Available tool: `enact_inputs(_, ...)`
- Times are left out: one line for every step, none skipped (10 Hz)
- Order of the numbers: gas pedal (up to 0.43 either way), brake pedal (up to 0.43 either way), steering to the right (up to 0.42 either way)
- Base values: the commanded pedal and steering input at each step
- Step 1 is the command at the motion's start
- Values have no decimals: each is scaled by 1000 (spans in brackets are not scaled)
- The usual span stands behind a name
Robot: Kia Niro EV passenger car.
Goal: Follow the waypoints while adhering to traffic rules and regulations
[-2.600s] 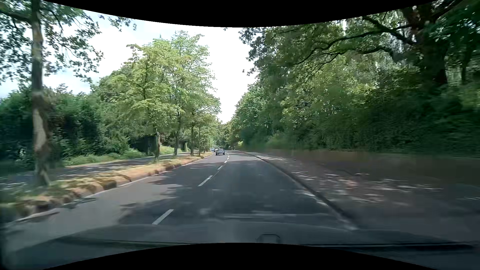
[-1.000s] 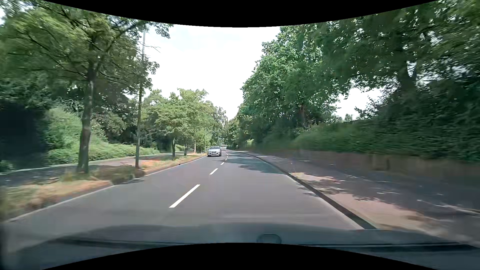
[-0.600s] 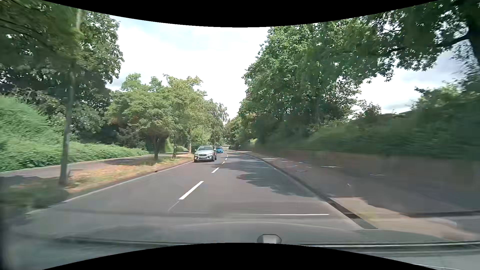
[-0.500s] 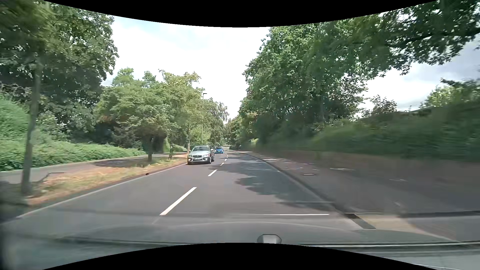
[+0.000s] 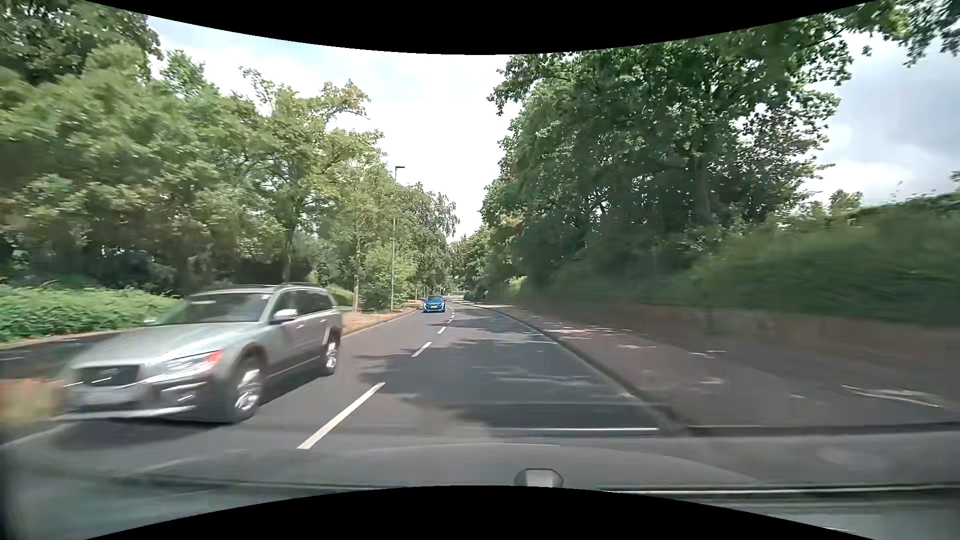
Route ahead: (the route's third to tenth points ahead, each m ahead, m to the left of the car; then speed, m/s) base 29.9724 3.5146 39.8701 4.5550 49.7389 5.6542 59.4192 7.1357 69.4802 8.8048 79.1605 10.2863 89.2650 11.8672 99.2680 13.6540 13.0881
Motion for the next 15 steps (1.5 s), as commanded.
enact_inputs(150,18,-14)
enact_inputs(150,18,-14)
enact_inputs(150,18,-15)
enact_inputs(150,18,-15)
enact_inputs(150,18,-15)
enact_inputs(157,12,-16)
enact_inputs(157,18,-16)
enact_inputs(157,18,-17)
enact_inputs(150,18,-17)
enact_inputs(150,18,-17)
enact_inputs(150,18,-17)
enact_inputs(150,18,-16)
enact_inputs(157,18,-15)
enact_inputs(157,18,-15)
enact_inputs(157,18,-15)
